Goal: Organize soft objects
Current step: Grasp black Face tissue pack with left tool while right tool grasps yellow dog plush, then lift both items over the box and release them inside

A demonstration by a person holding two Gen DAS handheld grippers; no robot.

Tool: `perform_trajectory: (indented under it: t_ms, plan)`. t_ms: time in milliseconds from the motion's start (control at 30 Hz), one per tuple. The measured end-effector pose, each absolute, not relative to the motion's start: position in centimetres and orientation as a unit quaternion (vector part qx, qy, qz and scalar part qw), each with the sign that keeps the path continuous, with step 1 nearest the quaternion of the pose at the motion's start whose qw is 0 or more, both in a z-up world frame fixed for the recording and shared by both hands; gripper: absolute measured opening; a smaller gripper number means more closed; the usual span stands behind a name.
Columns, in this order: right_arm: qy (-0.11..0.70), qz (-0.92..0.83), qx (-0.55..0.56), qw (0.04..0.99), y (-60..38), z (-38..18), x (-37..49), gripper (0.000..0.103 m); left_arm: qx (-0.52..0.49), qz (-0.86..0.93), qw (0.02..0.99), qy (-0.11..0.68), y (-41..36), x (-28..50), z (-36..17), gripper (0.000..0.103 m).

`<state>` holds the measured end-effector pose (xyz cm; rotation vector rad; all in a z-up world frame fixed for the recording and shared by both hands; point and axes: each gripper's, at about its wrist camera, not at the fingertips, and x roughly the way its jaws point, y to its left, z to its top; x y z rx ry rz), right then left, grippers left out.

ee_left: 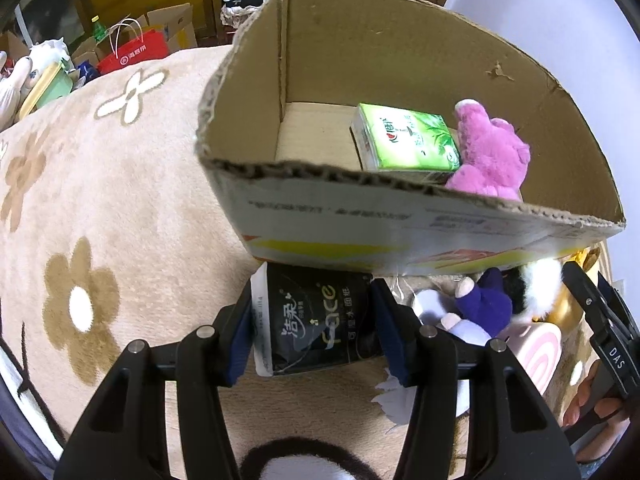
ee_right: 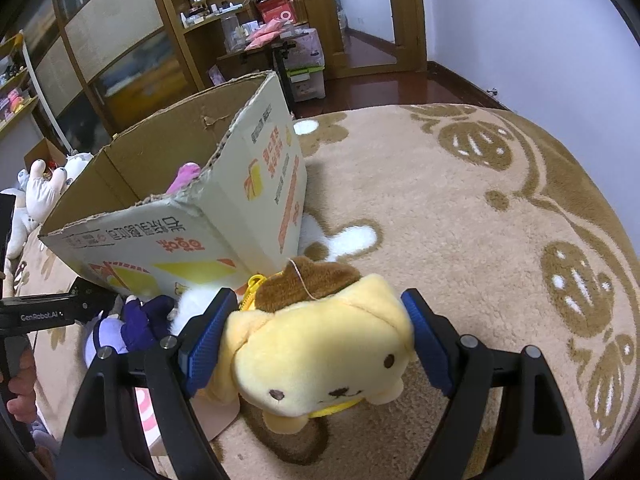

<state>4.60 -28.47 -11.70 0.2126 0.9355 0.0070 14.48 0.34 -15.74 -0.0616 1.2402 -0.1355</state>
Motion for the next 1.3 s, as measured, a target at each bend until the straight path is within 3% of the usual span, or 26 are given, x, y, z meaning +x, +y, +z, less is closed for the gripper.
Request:
perform_trajectory:
  t_ms: [900,1300]
  plan:
    - [0.373,0.016,0.103,0.922,-28.5,-6.5,1.5,0.087,-0.028,-0.073,0.858,0.507,1.5,8.7,-9.1,0.053]
    - [0.275,0.045,0.102,0.955,-27.4,-0.5,0.4,0.087,-0.030,-0.090,0.923,0.373,1.5,7.2,-1.5,0.053]
